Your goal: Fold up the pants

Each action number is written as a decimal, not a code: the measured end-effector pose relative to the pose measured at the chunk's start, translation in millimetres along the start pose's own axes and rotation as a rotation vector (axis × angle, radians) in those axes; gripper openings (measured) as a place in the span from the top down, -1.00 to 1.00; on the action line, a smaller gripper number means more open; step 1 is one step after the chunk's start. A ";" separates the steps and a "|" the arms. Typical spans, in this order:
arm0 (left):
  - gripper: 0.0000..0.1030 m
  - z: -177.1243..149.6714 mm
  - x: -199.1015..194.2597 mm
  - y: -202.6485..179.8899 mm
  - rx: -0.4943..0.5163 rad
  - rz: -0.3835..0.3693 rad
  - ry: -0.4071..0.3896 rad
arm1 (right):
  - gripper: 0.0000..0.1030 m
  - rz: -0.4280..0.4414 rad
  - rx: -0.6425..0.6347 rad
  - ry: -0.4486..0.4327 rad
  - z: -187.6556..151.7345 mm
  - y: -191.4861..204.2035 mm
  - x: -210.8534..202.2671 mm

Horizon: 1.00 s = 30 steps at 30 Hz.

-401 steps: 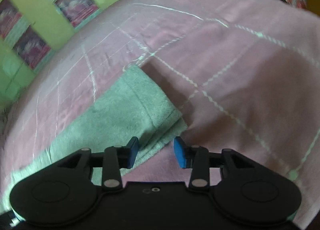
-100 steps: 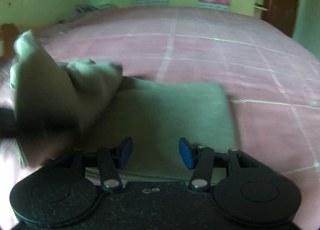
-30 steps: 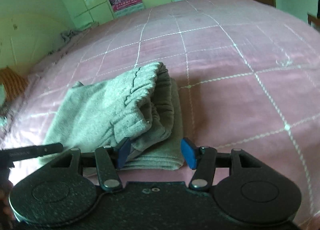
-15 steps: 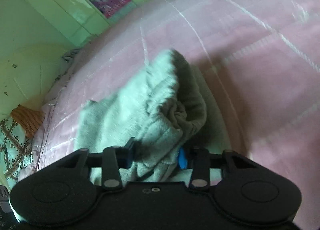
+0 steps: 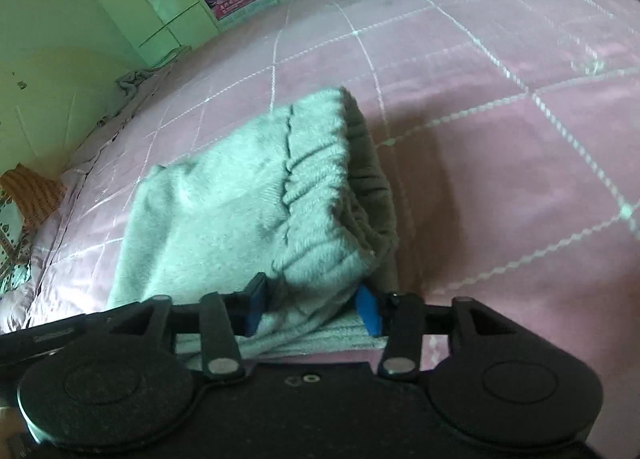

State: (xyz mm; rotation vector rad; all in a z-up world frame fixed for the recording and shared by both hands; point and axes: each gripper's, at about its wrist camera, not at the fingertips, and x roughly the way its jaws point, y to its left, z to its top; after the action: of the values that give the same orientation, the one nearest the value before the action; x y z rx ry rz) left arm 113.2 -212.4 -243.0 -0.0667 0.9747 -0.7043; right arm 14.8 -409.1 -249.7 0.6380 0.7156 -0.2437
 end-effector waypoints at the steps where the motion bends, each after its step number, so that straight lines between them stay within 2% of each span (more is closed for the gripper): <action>1: 0.53 0.7 -1.0 -0.6 0.000 0.002 0.001 | 0.00 -0.012 -0.018 -0.027 1.6 1.8 -7.9; 5: 0.53 1.5 -3.0 -8.7 0.019 0.022 0.007 | -0.02 -0.059 -0.091 -0.160 13.1 11.9 -33.9; 7: 0.53 4.3 -4.0 -15.9 0.038 0.032 0.012 | -0.01 -0.062 -0.184 -0.202 19.4 28.1 -38.8; 10: 0.53 8.2 -6.8 -26.3 0.066 0.043 0.001 | 0.30 -0.077 -0.364 -0.233 27.5 58.0 -31.0; 12: 0.53 6.9 -6.6 -32.3 0.098 0.062 -0.006 | 0.33 -0.073 -0.421 -0.233 32.0 71.2 -23.3; 14: 0.53 -0.4 1.9 -30.8 0.106 0.086 0.029 | 0.33 -0.083 -0.451 -0.198 29.4 77.1 -11.5; 15: 0.52 -6.9 4.0 -27.7 0.099 0.086 0.020 | 0.33 -0.107 -0.478 -0.163 22.9 75.8 -0.5; 17: 0.52 -13.1 2.9 -26.5 0.111 0.066 0.005 | 0.32 -0.152 -0.506 -0.034 4.7 61.8 24.0; 18: 0.52 -11.5 1.9 -28.5 0.124 0.073 0.011 | 0.32 -0.164 -0.530 -0.026 -6.0 52.4 30.8; 19: 0.52 -7.4 1.1 -30.7 0.136 0.083 0.022 | 0.32 -0.162 -0.555 -0.057 -10.9 50.4 28.9; 21: 0.51 1.0 -0.8 -33.3 0.136 0.088 0.031 | 0.26 -0.156 -0.555 -0.048 -3.9 56.8 25.0; 25: 0.51 16.6 -3.9 -49.4 0.188 0.083 -0.008 | 0.29 -0.067 -0.493 -0.107 27.4 71.7 11.4; 30: 0.51 38.1 13.7 -63.8 0.250 0.093 -0.007 | 0.29 -0.054 -0.540 -0.165 51.2 90.4 15.7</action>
State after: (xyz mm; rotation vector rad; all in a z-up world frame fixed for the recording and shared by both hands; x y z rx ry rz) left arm 114.7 -279.5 -208.4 0.1935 0.8708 -0.7343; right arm 91.3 -369.7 -189.3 0.0830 0.6041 -0.1403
